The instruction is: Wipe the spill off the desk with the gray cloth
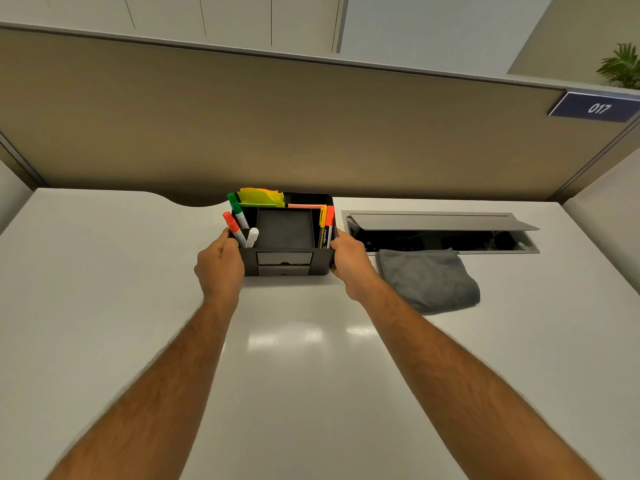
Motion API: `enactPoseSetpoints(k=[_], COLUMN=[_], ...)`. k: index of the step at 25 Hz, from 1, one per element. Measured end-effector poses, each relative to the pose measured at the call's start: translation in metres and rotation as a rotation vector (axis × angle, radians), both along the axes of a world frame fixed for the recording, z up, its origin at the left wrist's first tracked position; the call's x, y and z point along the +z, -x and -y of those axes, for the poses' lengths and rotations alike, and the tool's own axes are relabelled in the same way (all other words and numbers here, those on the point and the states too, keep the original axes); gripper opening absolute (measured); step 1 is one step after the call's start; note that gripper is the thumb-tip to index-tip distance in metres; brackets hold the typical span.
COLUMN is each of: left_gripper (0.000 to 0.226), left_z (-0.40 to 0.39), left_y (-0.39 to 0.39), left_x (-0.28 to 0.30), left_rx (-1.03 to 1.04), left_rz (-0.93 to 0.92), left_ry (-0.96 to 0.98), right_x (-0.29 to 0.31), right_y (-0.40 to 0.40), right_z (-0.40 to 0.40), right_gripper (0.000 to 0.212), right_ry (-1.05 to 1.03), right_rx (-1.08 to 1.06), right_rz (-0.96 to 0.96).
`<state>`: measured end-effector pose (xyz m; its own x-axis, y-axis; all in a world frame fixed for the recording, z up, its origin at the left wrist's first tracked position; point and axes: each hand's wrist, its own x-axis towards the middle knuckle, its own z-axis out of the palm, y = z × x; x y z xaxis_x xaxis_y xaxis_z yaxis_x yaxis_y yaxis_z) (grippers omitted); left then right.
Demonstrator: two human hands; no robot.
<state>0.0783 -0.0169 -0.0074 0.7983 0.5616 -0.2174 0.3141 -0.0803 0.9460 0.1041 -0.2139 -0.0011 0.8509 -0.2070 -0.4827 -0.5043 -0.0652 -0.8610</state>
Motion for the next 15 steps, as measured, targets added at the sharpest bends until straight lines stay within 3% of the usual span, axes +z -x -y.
enactPoseSetpoints(k=[9,15], left_gripper=[0.028,0.048], left_z=[-0.008,-0.01], left_y=[-0.004,0.017], left_x=[-0.003,0.011], left_rx=[-0.029,-0.161], left_rz=[-0.006,-0.014], left_ry=[0.041,-0.021], right_x=[-0.005,-0.008], right_y=[0.003,0.015], right_z=[-0.002,0.003], right_gripper=[0.04,0.053], right_ry=[0.051,-0.011], right_rx=[0.039,-0.05], right_rz=[0.071,0.082])
